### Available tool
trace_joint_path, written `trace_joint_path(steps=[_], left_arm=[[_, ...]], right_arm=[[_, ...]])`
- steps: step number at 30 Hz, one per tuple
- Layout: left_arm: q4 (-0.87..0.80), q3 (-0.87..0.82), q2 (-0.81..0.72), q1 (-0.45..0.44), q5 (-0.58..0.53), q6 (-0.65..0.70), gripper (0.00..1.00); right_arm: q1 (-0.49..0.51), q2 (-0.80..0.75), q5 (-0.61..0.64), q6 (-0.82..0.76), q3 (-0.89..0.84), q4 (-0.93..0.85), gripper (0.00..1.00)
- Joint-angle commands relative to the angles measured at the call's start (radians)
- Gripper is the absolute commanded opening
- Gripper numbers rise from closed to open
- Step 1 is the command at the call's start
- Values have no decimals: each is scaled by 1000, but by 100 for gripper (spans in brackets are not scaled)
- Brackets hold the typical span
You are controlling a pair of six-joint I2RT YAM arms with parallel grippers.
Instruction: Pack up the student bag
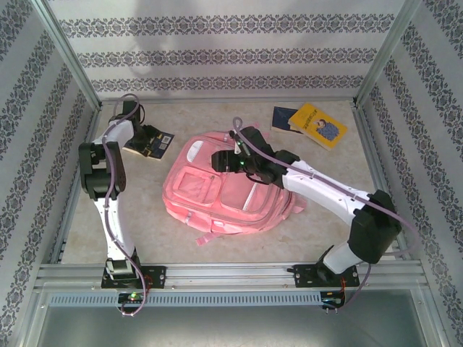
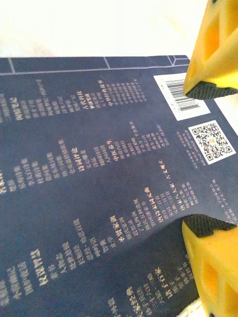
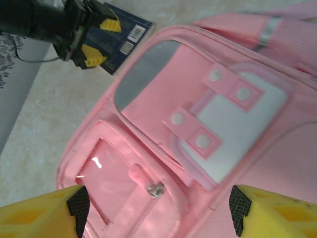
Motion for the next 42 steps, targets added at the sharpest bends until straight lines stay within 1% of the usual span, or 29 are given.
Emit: trace_joint_path(steps=[1, 4, 7, 10, 13, 15, 17, 20, 22, 23, 25, 27, 29, 31, 36, 39, 42], left_arm=[[-68, -195, -30, -5, -1, -65, 66], [-65, -316, -131, -5, -26, -73, 66], [-90, -435, -257, 4, -101, -94, 67], [-75, -589, -402, 25, -162, -140, 67], [-74, -714, -514, 48, -186, -156, 67], [-63, -784, -573, 53, -184, -164, 66], [-59, -844, -631, 55, -183, -162, 66], [-56, -907, -705, 59, -188, -147, 64], [-51, -942, -742, 60, -189, -141, 64], [-47, -957, -756, 60, -187, -138, 64], [-40, -974, -766, 62, -179, -130, 64], [-26, -989, -773, 63, -166, -123, 64], [3, -1000, -772, 63, -131, -103, 64], [16, -993, -761, 60, -94, -70, 63], [13, -992, -784, 35, -74, -14, 63], [10, -991, -790, -1, -76, 7, 63], [21, -983, -768, -48, -70, 24, 64]], right_arm=[[15, 66, -93, -3, 106, -3, 76], [20, 132, -154, 16, 184, -5, 76], [39, 219, -206, 24, 288, -19, 76], [72, 312, -214, 44, 414, -70, 75], [101, 411, -231, 122, 517, -91, 75], [118, 483, -204, 223, 598, -129, 74], [134, 568, -175, 336, 698, -210, 69], [169, 646, -189, 440, 756, -186, 63], [194, 707, -177, 465, 826, -220, 58], [207, 747, -167, 465, 886, -268, 56], [232, 808, -149, 455, 969, -329, 54], [246, 842, -154, 466, 983, -342, 52], [254, 854, -149, 467, 958, -338, 51], [256, 855, -99, 438, 923, -349, 50], [212, 840, 62, 366, 818, -392, 48], [170, 827, 156, 317, 769, -419, 48], [136, 813, 225, 273, 750, -447, 48]])
